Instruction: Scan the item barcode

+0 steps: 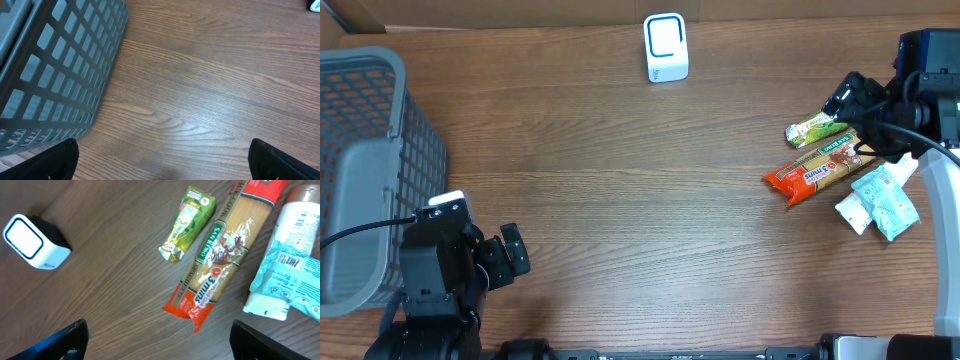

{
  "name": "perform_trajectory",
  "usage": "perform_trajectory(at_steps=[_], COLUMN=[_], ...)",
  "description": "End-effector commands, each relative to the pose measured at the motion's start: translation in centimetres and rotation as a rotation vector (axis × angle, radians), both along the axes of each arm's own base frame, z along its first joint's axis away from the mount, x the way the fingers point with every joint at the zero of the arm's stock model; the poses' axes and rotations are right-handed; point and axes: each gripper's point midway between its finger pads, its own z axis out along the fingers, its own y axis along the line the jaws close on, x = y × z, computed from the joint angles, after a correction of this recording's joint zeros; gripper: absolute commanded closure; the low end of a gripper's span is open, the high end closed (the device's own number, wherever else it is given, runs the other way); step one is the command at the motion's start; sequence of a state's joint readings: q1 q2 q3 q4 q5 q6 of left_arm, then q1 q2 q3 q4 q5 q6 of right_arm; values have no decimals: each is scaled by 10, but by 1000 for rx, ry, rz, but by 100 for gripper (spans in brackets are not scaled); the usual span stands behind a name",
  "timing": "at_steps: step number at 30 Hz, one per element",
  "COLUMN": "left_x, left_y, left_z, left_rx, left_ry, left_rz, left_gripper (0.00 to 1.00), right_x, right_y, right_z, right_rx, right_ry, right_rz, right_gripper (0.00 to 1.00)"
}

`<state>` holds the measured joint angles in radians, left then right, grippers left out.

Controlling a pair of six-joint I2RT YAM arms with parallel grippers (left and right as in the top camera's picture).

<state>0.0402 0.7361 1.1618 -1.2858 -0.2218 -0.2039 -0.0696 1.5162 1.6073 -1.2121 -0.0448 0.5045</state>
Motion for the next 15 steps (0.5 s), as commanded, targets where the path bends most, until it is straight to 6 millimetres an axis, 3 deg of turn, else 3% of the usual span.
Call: perform_trajectory(at_steps=[1, 15], left_x=[-1, -1], left_y=[4, 4], left_z=[1, 1], left_rx=[6, 6], left_ry=[-7, -7], left_rz=[23, 23], left_gripper=[0, 1], right_x=[-3, -4], right_y=[2, 6], right_z=[14, 14], right_rx=[-10, -3], right_ry=[-36, -32], right_rz=[22, 54], right_gripper=[9, 11])
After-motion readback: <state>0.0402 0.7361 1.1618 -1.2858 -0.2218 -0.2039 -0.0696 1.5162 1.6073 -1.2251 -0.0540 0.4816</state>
